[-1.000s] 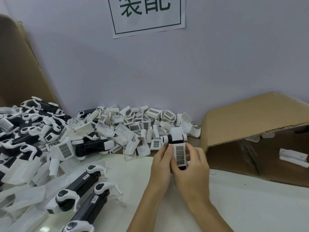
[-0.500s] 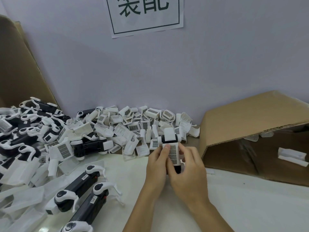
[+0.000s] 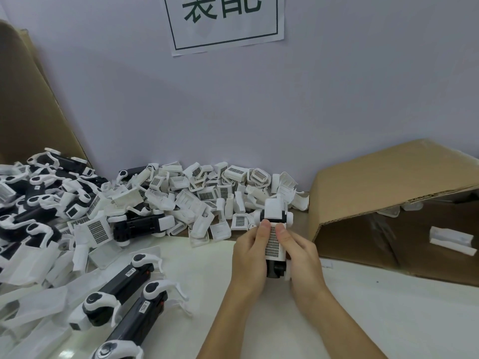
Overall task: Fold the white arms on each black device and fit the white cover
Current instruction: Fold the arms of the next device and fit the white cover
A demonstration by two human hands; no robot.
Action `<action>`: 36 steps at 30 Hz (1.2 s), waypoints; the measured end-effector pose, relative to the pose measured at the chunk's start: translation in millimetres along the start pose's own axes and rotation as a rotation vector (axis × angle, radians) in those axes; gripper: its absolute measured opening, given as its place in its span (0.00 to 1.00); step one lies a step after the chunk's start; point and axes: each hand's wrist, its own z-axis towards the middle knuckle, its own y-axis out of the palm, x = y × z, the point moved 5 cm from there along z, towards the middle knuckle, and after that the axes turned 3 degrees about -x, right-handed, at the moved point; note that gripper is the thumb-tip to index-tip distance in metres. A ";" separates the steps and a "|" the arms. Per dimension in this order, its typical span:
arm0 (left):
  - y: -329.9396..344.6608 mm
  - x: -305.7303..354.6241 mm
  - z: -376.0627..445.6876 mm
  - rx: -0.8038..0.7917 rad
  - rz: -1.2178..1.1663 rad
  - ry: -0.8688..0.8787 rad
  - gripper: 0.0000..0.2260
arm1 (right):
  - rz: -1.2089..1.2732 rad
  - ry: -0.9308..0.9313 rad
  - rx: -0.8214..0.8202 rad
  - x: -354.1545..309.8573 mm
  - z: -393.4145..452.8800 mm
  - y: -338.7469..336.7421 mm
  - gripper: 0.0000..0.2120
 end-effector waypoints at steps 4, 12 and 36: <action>-1.0 -1.3 -0.9 0.059 0.049 -0.015 0.21 | 0.021 0.028 0.032 0.1 2.1 -1.9 0.18; 1.8 -3.0 2.7 -0.055 0.001 -0.073 0.15 | -0.001 -0.010 0.033 0.9 4.1 -3.3 0.18; -4.4 -3.5 5.4 -0.207 0.098 -0.111 0.10 | -0.301 -0.164 -0.019 -0.2 13.2 -11.1 0.12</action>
